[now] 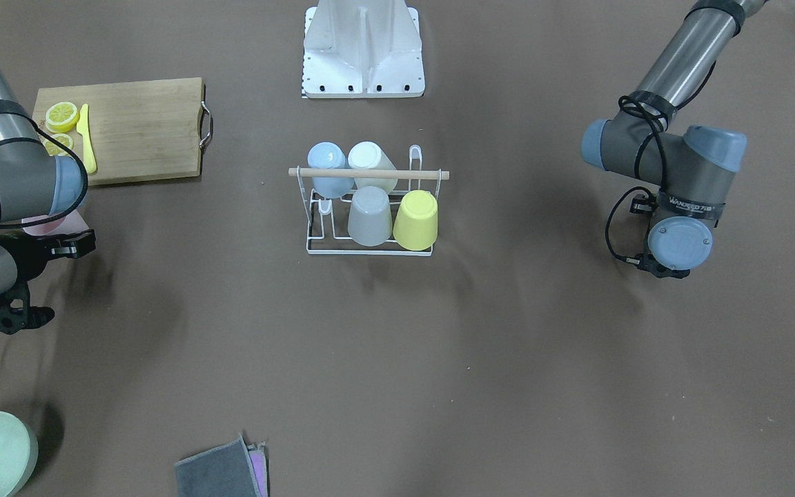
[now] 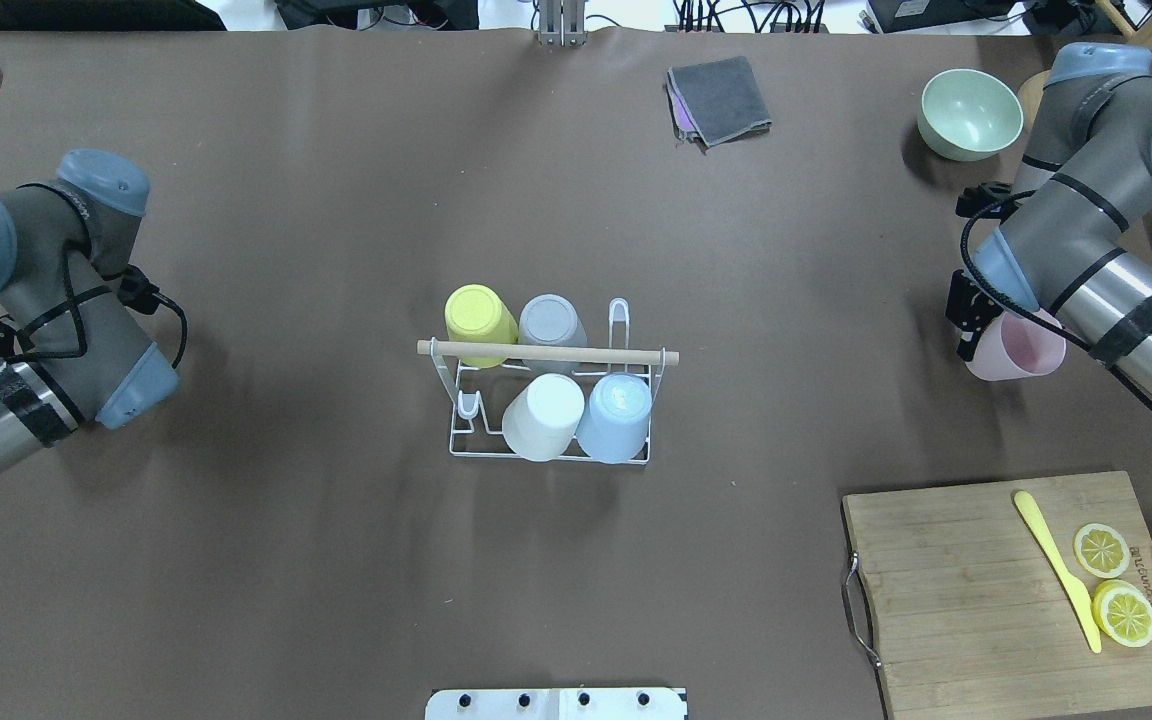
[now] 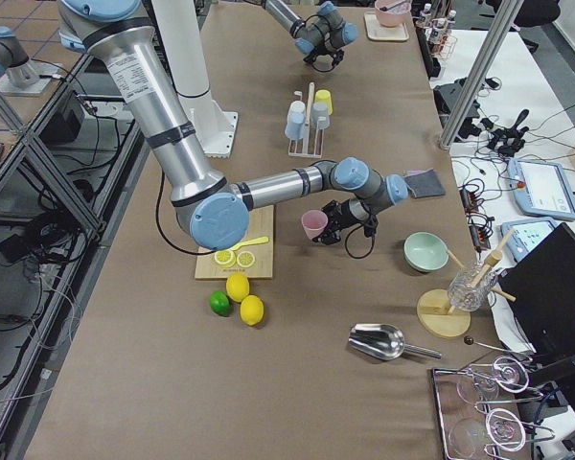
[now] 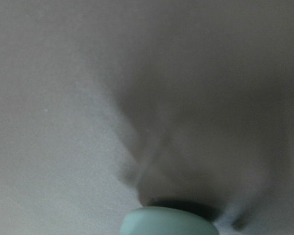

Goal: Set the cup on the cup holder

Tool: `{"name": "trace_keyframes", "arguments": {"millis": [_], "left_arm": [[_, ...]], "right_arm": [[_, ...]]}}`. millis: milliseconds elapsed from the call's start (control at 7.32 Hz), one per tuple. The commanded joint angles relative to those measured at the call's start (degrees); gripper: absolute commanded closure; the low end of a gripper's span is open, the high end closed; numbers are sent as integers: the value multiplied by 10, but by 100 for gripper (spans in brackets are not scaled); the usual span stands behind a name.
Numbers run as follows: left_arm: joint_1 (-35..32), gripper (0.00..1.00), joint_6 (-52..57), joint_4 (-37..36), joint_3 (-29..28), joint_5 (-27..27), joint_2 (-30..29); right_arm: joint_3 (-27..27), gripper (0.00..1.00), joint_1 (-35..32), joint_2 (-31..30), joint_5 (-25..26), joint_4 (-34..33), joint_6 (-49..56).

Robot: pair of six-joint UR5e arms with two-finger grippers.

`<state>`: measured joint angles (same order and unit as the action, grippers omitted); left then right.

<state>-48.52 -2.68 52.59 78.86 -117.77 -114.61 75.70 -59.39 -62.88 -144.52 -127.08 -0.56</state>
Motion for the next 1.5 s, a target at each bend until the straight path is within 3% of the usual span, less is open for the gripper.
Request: {"name": "trace_keyframes", "arguments": {"millis": [0,820,1367], "left_arm": [[-7,76,28,-36,19,-1,-2],[-106,80,34,-42,89,-30,-13],[-190,85,29,-39,83,-74,-84]], "right_arm": [[36,55,-13,-11,0,2,5],[131,55,-61,-19,6,5,4],[178,55,-61,-18,3,40,-1]]}}
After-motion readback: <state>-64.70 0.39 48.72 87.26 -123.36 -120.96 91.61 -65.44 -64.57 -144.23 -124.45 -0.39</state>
